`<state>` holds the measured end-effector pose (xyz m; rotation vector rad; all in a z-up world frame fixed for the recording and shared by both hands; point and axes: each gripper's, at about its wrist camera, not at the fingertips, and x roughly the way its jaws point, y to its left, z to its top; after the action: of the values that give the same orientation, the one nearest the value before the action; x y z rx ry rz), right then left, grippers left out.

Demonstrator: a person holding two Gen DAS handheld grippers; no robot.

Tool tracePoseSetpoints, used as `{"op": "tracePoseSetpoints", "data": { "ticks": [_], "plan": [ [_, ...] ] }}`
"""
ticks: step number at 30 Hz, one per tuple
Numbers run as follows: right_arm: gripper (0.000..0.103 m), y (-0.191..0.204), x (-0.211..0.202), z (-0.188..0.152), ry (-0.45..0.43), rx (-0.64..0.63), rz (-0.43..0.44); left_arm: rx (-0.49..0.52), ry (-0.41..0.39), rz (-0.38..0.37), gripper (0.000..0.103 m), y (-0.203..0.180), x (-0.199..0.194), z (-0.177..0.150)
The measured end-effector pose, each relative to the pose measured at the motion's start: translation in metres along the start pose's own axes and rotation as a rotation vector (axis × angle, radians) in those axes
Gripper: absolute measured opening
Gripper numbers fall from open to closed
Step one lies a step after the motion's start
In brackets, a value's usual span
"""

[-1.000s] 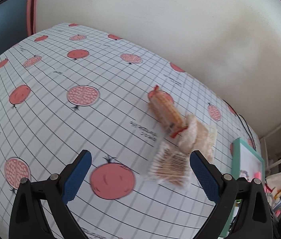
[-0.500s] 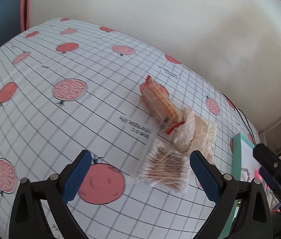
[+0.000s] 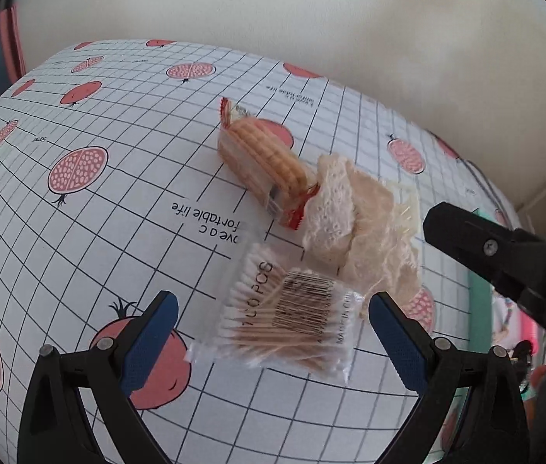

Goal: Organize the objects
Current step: 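Grasp the cotton swab pack with the left gripper while the right grasps the lace fabric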

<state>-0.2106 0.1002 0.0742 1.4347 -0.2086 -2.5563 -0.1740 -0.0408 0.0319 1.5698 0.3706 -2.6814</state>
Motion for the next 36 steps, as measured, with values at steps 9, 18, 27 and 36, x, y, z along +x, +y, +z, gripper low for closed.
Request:
{"op": "tracePoseSetpoints", "data": {
  "ticks": [9,18,27,36],
  "plan": [
    [0.095,0.004,0.027,-0.006,0.05,-0.029,0.015,-0.009,-0.009,0.078,0.099,0.01,0.011,0.004],
    [0.085,-0.006,0.047,-0.011,0.082,-0.018,0.012,-0.021,-0.013,0.145,0.099,0.025,0.015,0.006],
    [0.069,0.008,0.056,-0.015,0.094,-0.071,0.005,-0.035,0.018,0.155,0.099,0.029,0.02,0.006],
    [0.042,0.009,0.057,-0.018,0.098,-0.093,0.018,-0.019,0.018,0.192,0.091,0.027,0.022,0.002]
  ]
}}
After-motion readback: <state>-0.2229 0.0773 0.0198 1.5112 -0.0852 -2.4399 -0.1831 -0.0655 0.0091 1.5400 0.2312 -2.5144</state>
